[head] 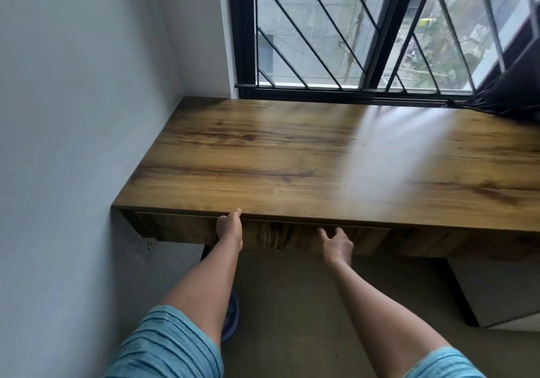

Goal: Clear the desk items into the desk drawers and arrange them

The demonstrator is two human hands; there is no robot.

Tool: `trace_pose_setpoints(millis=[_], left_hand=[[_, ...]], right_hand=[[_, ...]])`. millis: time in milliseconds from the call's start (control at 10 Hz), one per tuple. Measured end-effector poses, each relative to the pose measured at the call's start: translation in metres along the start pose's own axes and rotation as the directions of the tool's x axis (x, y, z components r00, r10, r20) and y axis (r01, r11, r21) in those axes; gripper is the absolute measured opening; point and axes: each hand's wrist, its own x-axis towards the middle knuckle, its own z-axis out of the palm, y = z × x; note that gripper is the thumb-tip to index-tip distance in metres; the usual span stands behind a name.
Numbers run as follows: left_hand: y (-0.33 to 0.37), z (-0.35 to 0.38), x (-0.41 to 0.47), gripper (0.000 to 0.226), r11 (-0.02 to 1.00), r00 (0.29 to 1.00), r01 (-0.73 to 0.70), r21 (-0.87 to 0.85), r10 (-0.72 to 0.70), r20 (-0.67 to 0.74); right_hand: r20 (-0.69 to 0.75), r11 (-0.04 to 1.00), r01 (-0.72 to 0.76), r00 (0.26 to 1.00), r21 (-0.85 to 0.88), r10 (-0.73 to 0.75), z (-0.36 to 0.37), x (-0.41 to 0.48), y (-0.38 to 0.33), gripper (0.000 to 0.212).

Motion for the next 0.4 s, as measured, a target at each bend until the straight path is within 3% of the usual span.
trace_pose_setpoints(millis=[100, 200, 300, 400], left_hand=[[-0.006, 0.002, -0.025, 0.046, 0.973, 0.996, -0.056, 0.223, 0.068, -0.048], [-0.012, 0.017, -0.054, 0.047, 0.889, 0.993, -0.116, 0.443, 0.101, 0.058], [-0.011, 0.045, -0.087, 0.039, 0.738, 0.973, -0.230, 0.634, 0.170, 0.155], [-0.004, 0.079, -0.125, 0.035, 0.683, 0.912, -0.410, 0.604, 0.299, 0.281]], right_hand=[[0.023, 0.975, 0.142, 0.990, -0.173, -0.140, -0.012, -0.013, -0.001, 0.044], [0.087, 0.921, 0.259, 0.966, -0.291, -0.244, -0.028, -0.021, -0.004, 0.036], [0.122, 0.855, 0.369, 0.929, -0.365, -0.349, -0.047, -0.019, -0.010, 0.036], [0.127, 0.832, 0.427, 0.903, -0.355, -0.410, -0.065, -0.006, -0.019, 0.036]])
